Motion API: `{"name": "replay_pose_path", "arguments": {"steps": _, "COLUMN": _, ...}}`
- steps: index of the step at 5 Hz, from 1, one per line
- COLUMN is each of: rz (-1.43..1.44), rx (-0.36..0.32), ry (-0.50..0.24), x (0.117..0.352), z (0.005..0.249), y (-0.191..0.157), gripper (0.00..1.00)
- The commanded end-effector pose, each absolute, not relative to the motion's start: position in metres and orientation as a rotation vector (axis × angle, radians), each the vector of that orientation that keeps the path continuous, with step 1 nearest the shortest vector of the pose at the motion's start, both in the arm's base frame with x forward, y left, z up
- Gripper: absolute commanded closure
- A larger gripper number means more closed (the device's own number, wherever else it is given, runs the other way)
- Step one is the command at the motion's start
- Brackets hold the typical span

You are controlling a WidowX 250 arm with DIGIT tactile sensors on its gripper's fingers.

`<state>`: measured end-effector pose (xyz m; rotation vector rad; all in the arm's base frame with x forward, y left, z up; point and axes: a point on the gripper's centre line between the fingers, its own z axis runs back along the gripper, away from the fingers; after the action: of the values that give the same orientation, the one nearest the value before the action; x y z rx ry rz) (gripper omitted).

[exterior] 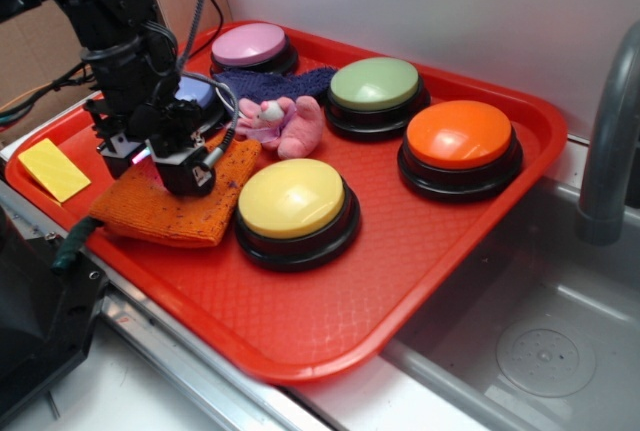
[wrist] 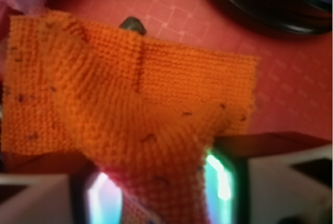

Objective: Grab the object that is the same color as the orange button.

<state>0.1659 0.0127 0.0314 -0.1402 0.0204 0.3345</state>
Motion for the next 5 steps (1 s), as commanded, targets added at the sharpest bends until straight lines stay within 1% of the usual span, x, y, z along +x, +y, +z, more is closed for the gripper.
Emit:
{"name": "replay_pose_path", "arguments": {"steps": 1, "rz": 0.312, "rx": -0.081, "ry": 0.036, "x": 0.171, "z": 0.054, "y": 0.014, "gripper": 1.0}}
{"name": "replay_pose_path", "arguments": {"steps": 2, "rz": 0.321, "rx": 0.012, "ry": 0.032, "x": 0.177, "z": 0.089, "y": 0.017, "gripper": 1.0}}
{"name": "replay_pose_path", "arguments": {"steps": 3, "rz": 0.269, "rx": 0.034, "ry": -0.053, "x": 0.18, "z": 0.14, "y": 0.006, "gripper": 1.0}}
{"name": "replay_pose_path", "arguments": {"steps": 4, "rz": 0.192, "rx": 0.003, "ry": -0.123, "x": 0.177, "z": 0.182, "y": -0.011, "gripper": 1.0}}
{"name": "replay_pose_path", "arguments": {"steps": 5, "rz": 0.168, "rx": -0.01, "ry": -0.198, "x": 0.17, "z": 0.215, "y": -0.024, "gripper": 1.0}}
